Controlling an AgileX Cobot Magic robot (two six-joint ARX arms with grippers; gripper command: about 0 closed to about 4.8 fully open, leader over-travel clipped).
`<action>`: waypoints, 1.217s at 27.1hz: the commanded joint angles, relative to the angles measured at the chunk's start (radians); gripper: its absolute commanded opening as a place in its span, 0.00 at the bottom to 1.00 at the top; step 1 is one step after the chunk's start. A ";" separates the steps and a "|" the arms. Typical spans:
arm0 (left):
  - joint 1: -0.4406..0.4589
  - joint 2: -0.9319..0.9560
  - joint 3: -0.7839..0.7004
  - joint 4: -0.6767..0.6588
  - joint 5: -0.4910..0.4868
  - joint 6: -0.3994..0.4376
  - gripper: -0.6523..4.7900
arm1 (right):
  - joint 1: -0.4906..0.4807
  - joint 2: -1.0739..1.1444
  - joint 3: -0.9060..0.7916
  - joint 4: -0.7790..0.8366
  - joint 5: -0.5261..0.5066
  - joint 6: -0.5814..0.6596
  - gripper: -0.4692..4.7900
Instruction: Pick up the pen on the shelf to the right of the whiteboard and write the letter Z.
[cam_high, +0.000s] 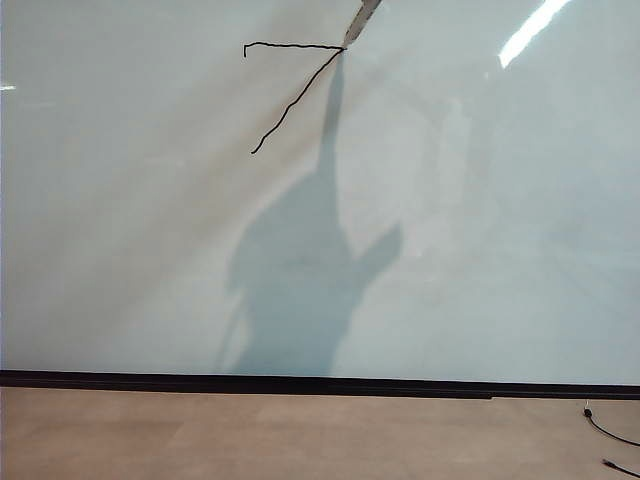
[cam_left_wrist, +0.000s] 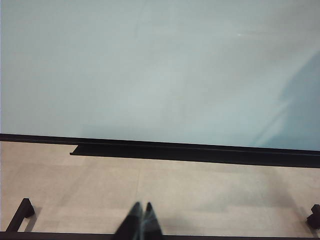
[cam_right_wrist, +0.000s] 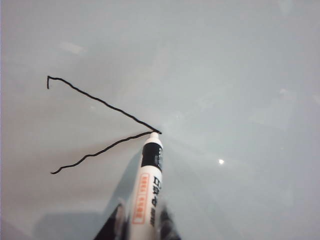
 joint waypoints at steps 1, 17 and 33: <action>0.000 0.000 0.002 0.005 0.000 0.004 0.11 | 0.027 -0.011 -0.015 0.002 -0.058 0.014 0.08; 0.000 0.000 0.002 0.005 0.000 0.004 0.11 | 0.122 0.232 -0.129 0.373 -0.158 0.195 0.08; 0.000 0.000 0.002 0.005 0.000 0.004 0.11 | 0.035 0.334 -0.127 0.489 -0.211 0.243 0.08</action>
